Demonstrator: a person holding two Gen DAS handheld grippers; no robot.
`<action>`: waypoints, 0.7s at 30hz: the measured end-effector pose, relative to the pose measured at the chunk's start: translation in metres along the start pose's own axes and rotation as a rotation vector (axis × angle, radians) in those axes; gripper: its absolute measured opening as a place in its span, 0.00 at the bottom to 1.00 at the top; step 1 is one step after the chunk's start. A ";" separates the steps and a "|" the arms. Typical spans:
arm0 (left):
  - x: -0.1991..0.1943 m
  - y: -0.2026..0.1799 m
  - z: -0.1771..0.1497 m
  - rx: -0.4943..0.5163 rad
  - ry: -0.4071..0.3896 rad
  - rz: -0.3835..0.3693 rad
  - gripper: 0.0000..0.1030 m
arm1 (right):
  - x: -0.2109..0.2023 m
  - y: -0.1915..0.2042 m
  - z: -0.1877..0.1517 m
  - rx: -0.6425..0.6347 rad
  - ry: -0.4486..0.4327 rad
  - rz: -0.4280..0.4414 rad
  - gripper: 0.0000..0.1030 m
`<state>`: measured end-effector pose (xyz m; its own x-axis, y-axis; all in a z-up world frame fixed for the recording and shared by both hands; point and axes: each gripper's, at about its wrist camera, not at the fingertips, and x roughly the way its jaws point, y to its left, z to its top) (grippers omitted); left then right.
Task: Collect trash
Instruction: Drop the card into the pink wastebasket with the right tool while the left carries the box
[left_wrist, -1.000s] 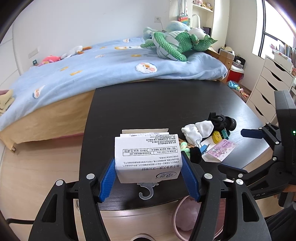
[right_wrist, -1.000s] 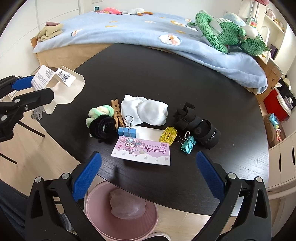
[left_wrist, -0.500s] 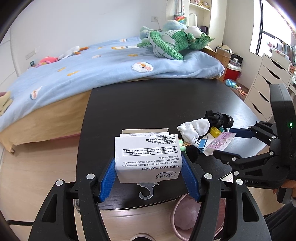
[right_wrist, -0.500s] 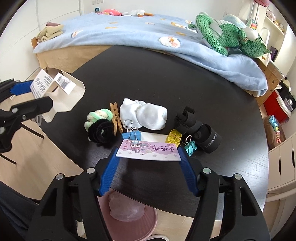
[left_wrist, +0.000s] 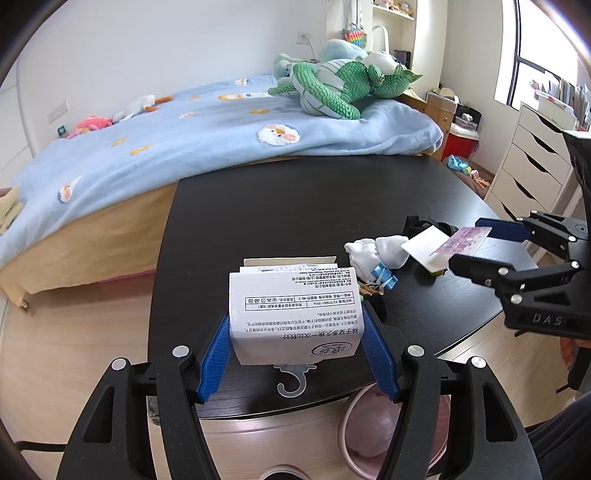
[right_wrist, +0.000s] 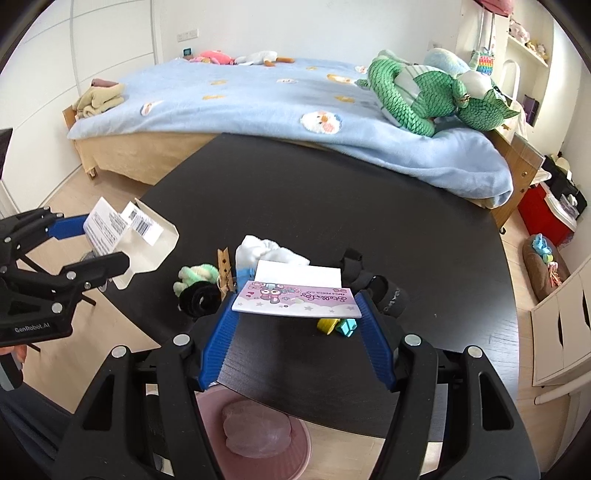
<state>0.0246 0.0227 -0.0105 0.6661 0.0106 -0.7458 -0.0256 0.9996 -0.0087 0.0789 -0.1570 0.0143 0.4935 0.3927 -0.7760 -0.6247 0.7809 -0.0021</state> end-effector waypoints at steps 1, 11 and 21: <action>-0.001 0.000 0.000 0.000 -0.002 0.001 0.61 | -0.003 -0.002 0.001 0.003 -0.004 0.000 0.62; -0.027 -0.034 -0.005 0.092 -0.013 -0.024 0.61 | -0.041 -0.010 -0.011 -0.006 -0.025 -0.011 0.62; -0.057 -0.066 -0.031 0.132 -0.019 -0.085 0.62 | -0.082 -0.001 -0.050 -0.027 -0.044 0.034 0.62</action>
<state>-0.0345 -0.0444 0.0120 0.6757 -0.0747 -0.7333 0.1286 0.9915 0.0175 0.0089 -0.2144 0.0470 0.4974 0.4402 -0.7476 -0.6572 0.7537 0.0065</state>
